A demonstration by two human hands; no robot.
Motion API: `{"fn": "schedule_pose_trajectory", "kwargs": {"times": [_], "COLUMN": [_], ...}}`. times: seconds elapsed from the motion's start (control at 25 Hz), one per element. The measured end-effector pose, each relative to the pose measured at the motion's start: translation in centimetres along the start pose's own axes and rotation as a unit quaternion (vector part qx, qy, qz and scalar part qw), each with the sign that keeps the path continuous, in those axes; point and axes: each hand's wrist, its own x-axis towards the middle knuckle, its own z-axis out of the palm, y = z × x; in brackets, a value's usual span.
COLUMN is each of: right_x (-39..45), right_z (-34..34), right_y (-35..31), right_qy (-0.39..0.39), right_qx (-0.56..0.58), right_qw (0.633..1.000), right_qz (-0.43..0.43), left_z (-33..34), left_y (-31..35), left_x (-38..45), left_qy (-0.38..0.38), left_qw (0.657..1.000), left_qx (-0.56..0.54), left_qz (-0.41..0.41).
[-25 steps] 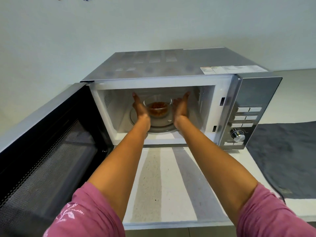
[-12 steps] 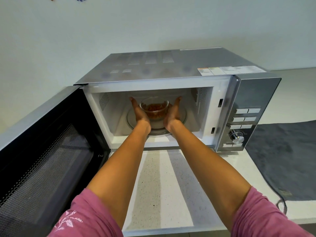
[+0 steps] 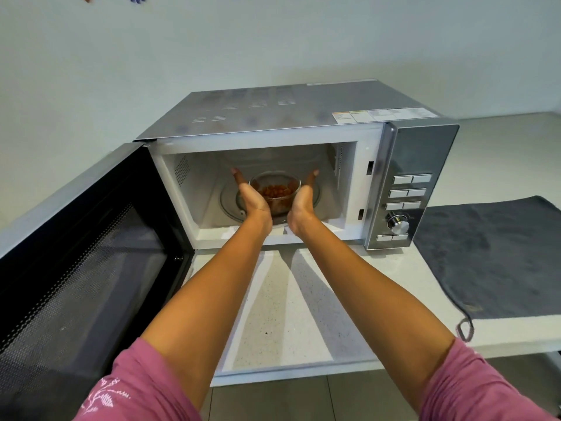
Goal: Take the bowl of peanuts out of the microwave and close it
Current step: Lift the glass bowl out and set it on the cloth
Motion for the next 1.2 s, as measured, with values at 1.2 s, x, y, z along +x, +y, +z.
{"fn": "schedule_pose_trajectory", "kwargs": {"times": [1.2], "right_x": [-16.5], "right_z": [-23.6], "right_y": [-6.5], "right_qy": [0.334], "right_qx": [0.087], "right_qw": [0.930], "right_qz": [-0.123], "left_z": [10.0], "left_y": [-16.0], "left_x": [-23.2], "left_qy": [-0.190], "left_qw": [0.970], "left_qx": [0.018], "left_qz": [-0.147]}}
